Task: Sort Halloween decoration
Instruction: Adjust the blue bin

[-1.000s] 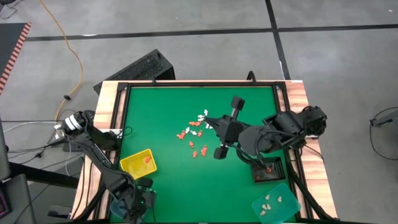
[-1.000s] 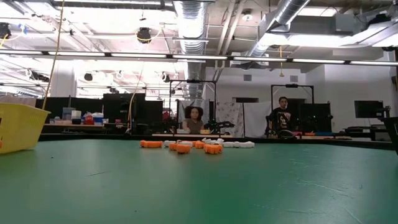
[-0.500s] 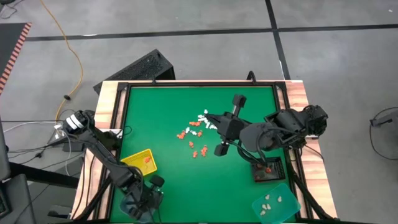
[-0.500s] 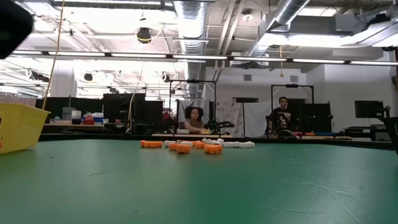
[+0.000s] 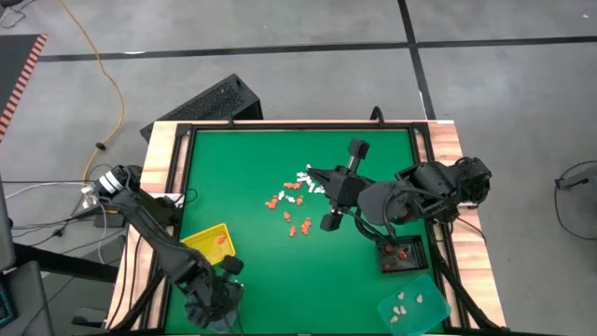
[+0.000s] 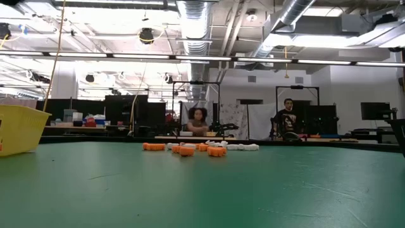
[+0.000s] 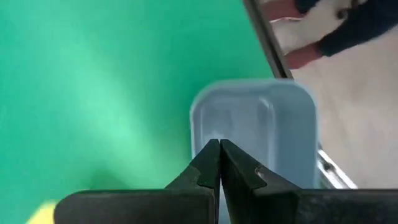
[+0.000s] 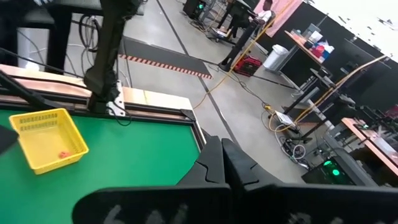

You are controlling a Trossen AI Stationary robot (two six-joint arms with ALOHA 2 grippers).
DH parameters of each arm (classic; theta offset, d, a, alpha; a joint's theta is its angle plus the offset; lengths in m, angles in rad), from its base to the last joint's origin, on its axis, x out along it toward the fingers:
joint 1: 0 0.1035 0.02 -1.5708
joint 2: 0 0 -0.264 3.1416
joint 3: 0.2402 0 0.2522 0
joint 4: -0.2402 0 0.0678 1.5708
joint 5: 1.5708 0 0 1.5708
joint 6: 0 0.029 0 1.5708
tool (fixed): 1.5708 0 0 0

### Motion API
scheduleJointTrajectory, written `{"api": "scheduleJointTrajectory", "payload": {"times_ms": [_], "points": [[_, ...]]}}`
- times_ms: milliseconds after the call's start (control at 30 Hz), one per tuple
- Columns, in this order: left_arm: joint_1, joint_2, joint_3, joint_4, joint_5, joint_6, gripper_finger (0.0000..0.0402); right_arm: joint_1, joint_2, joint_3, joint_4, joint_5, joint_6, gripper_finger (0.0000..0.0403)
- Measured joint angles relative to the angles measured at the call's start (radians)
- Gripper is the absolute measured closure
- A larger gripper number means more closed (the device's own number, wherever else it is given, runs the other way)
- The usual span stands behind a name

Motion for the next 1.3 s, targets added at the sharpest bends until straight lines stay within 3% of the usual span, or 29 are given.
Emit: {"api": "scheduleJointTrajectory", "payload": {"times_ms": [67, 233, 367, 500, 767, 867, 1067, 1300], "points": [[-0.04, -0.016, 0.027, -0.071, -0.031, -0.131, 0.0401, -0.011, 0.0, 0.0, 0.0, -0.002, 0.004, 0.0403], [-0.182, -0.043, 0.026, -0.175, -0.101, -0.636, 0.0401, -0.021, 0.0, 0.0, -0.001, -0.035, 0.008, 0.0403], [-0.269, -0.035, 0.013, -0.253, -0.009, -0.932, 0.0401, -0.02, 0.0, 0.0, -0.003, -0.037, 0.007, 0.0403], [-0.322, -0.027, 0.011, -0.262, 0.067, -1.091, 0.0401, -0.02, 0.0, 0.0, -0.003, -0.037, 0.007, 0.0403], [-0.39, -0.017, 0.011, -0.167, 0.081, -1.265, 0.0401, -0.02, 0.002, 0.0, -0.003, -0.034, 0.007, 0.0403], [-0.398, 0.005, 0.011, -0.057, 0.081, -1.244, 0.0401, -0.02, 0.002, 0.0, -0.003, -0.033, 0.006, 0.0403], [-0.388, 0.037, -0.017, -0.027, 0.066, -1.209, 0.0402, -0.022, 0.003, 0.0, -0.002, -0.032, 0.0, 0.0403], [-0.362, 0.039, -0.148, 0.139, 0.078, -1.19, 0.0401, -0.022, 0.003, 0.0, -0.002, -0.029, -0.027, 0.0403]]}}
